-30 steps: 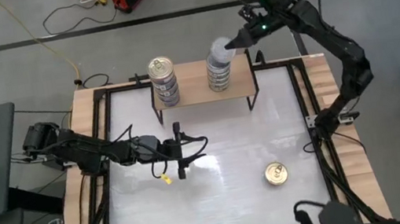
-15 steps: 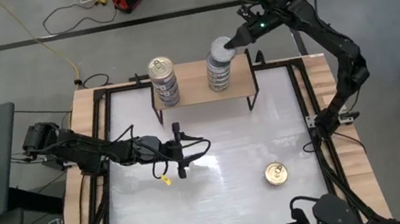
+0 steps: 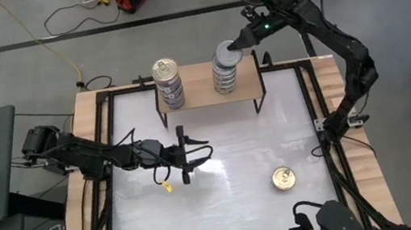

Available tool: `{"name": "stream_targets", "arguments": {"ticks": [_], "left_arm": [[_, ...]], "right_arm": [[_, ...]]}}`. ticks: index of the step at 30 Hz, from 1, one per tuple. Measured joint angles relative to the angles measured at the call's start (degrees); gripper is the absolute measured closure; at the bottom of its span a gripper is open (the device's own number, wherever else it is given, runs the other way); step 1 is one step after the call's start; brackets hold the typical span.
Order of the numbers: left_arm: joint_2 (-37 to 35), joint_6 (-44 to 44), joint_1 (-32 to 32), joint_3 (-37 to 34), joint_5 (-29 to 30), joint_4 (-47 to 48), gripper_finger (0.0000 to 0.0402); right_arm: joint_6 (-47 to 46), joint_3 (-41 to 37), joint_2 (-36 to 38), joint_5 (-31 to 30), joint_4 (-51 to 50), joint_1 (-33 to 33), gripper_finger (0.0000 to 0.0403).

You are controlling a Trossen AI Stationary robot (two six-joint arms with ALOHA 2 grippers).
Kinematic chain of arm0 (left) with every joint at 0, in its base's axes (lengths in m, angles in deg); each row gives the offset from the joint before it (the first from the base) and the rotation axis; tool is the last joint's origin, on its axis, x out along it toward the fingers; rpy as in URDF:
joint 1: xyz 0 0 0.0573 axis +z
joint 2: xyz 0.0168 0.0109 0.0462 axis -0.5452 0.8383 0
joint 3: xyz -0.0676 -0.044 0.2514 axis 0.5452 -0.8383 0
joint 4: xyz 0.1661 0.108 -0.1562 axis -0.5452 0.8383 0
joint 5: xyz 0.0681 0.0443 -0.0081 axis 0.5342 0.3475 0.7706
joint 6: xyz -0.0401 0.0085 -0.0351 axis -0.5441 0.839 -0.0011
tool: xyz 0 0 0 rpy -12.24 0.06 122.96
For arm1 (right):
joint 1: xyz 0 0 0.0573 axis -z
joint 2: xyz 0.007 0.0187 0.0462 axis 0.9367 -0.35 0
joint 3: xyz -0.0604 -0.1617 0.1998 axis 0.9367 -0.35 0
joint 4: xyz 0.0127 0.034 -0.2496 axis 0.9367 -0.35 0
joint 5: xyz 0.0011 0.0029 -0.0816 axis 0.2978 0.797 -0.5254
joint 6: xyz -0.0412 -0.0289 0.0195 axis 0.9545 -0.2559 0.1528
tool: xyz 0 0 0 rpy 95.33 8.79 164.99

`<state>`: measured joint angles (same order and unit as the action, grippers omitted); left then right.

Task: Stack canned seafood by type on shelf
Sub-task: Stack the green tuna can on top of the other green tuna cans on the shelf

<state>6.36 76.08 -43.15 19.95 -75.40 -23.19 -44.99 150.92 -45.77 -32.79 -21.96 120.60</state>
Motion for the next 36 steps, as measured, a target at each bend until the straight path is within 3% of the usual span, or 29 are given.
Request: {"name": "stream_targets", "arguments": {"ticks": [25,36], "left_arm": [[-0.41,-0.98,0.00,0.00,0.28,1.66,0.0187],[-0.41,-1.11,0.00,0.00,0.28,1.69,0.0187]], "right_arm": [[-1.32,-0.09,-1.76,-0.26,4.86,-1.57,0.0159],[-0.44,-0.09,-1.85,-5.29,5.52,-1.57,0.0159]]}}
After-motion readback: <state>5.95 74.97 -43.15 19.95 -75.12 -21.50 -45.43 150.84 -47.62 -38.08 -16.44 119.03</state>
